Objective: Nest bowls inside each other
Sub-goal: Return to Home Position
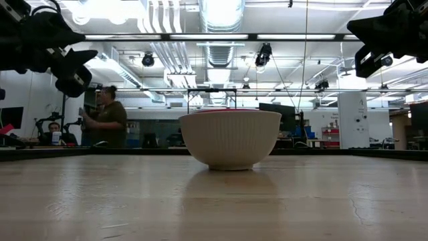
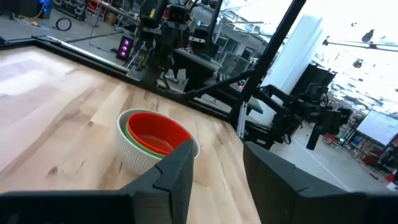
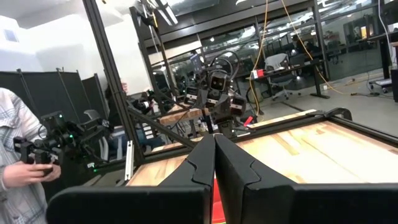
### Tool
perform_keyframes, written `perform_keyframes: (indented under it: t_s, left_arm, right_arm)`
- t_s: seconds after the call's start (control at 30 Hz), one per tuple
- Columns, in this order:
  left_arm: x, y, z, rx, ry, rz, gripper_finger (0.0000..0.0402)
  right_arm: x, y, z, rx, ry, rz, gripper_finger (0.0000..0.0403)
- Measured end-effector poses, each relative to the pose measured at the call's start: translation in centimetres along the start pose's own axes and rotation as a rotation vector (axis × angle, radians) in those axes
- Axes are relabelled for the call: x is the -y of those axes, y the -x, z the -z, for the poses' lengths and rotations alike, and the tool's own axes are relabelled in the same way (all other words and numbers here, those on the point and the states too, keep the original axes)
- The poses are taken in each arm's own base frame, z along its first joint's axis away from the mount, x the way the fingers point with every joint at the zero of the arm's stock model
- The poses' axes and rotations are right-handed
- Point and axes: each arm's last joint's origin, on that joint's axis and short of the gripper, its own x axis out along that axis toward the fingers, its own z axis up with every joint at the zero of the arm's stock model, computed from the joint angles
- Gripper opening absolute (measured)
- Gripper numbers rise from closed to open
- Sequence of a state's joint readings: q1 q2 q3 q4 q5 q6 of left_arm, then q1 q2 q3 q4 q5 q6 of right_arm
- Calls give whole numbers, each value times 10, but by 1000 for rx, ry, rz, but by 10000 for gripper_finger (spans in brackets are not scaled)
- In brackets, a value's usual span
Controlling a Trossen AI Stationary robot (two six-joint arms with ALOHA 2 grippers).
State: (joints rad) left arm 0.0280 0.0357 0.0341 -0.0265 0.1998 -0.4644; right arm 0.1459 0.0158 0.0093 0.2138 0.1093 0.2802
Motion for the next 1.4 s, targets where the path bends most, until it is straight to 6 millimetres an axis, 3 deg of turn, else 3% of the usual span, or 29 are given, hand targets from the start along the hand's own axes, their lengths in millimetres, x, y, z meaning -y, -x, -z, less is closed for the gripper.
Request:
perform_keyframes:
  t_s: [0.37,1.4]
  left_arm:
    - [-1,0,1,-2,-103,-18,145]
    - [-1,0,0,16,-97,-9,145]
  right_arm:
    - [0,0,0,0,0,0,8]
    - [0,0,0,0,0,0,8]
